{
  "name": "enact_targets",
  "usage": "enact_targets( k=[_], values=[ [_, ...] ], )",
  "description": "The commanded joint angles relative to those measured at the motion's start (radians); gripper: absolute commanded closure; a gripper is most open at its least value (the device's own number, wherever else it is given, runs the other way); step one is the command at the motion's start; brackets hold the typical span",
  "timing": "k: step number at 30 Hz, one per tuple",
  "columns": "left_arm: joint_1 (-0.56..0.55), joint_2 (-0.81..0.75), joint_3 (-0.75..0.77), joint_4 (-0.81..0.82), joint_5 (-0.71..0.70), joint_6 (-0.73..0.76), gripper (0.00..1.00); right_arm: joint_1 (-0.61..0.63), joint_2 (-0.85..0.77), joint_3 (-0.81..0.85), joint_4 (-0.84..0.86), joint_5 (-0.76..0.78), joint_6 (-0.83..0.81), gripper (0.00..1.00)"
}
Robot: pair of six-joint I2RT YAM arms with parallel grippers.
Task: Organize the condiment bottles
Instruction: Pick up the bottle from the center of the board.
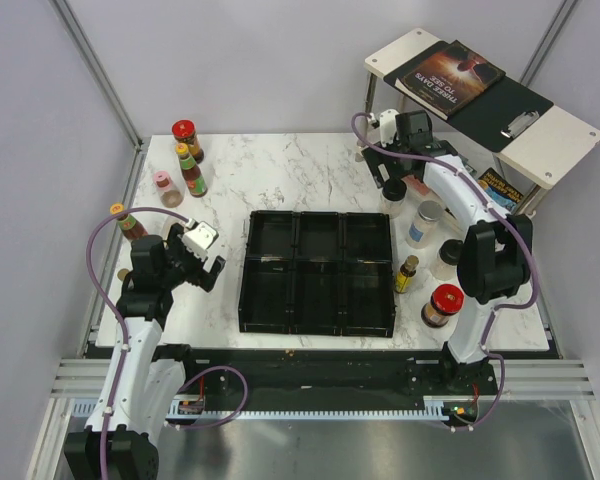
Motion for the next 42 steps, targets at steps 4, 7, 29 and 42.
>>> enact_targets(
  k=[4, 7, 29, 42],
  values=[
    [0.007, -0.002, -0.006, 0.026, 0.036, -0.014, 0.01, -0.042, 0.042, -0.009, 0.028, -0.100, 0.046, 0.02],
    [0.009, -0.001, -0.007, 0.026, 0.036, -0.011, 0.01, -0.044, 0.057, -0.016, 0.024, -0.108, 0.048, 0.02],
    [0.009, -0.004, -0.009, 0.028, 0.042, -0.010, 0.01, -0.067, 0.106, -0.015, -0.074, -0.040, 0.036, 0.13],
    [0.012, 0.002, -0.009, 0.029, 0.042, -0.008, 0.01, -0.067, 0.117, 0.004, -0.104, -0.068, 0.008, 0.76]
  ],
)
